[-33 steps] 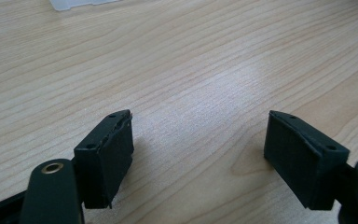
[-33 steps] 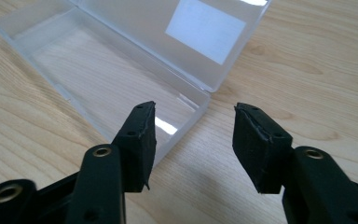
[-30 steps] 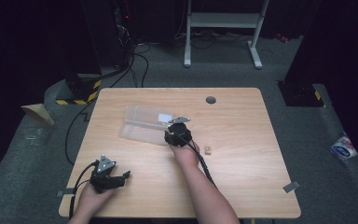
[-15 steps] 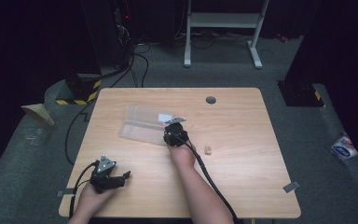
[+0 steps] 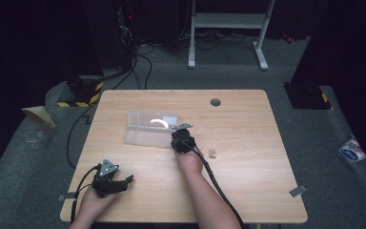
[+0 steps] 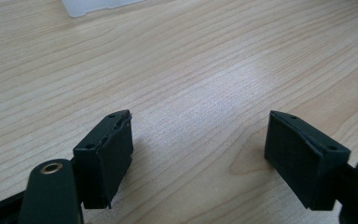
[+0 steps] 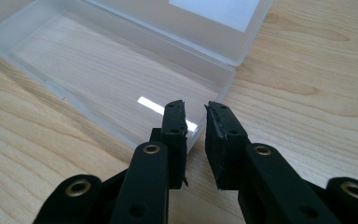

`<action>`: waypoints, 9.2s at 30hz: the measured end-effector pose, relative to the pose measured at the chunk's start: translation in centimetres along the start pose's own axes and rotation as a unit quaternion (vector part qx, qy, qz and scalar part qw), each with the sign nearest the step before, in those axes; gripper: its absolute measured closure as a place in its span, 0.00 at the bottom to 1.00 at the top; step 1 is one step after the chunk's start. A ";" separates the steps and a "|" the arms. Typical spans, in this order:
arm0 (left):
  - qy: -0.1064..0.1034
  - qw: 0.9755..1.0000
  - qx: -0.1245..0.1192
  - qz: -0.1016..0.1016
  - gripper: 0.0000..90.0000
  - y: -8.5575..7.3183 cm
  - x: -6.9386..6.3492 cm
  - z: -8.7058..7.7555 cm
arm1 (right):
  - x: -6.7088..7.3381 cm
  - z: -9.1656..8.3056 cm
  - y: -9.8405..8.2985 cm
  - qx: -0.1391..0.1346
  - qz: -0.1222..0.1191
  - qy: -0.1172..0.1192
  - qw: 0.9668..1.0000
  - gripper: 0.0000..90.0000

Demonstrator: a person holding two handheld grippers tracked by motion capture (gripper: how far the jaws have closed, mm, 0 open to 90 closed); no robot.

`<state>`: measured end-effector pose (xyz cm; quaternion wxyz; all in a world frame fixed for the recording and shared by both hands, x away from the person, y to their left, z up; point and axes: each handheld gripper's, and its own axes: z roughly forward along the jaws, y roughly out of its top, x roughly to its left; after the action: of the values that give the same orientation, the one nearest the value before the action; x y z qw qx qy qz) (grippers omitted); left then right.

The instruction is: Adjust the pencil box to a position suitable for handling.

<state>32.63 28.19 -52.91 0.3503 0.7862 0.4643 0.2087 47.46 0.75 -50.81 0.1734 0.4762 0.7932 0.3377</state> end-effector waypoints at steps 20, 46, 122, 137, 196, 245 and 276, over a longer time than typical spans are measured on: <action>-0.001 1.000 0.000 0.001 0.26 0.0 0.0 0.0 | -1.1 -3.4 -3.1 -0.001 -0.037 -0.012 0.999 0.93; -0.039 0.999 -0.003 0.003 0.41 0.4 -1.0 -0.1 | -2.4 -10.0 -9.2 -0.083 0.006 0.025 0.996 0.85; 0.044 0.999 0.015 -0.027 0.40 0.0 1.3 -1.2 | -5.6 -11.8 -12.3 -0.069 0.010 0.017 0.997 0.53; 0.065 0.996 0.003 -0.058 0.22 -1.8 3.2 -1.9 | -7.4 -12.2 -12.7 -0.102 0.012 -0.034 0.994 0.48; 0.047 0.998 0.002 -0.043 0.23 -1.7 3.4 -1.8 | -8.3 -7.8 -8.6 0.002 0.025 -0.073 0.997 0.75; 0.047 0.998 0.002 -0.043 0.23 -1.7 3.4 -1.8 | -4.2 -10.7 -5.4 -0.057 -0.024 -0.030 0.998 0.75; 0.042 0.998 0.000 -0.045 0.23 -1.7 3.3 -1.8 | 6.5 -5.6 -3.3 -0.048 -0.111 0.061 0.991 0.75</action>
<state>32.02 32.30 -52.99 0.3392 0.7553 0.5134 0.2254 38.88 3.26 -48.81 0.1835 0.3550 0.8328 0.3830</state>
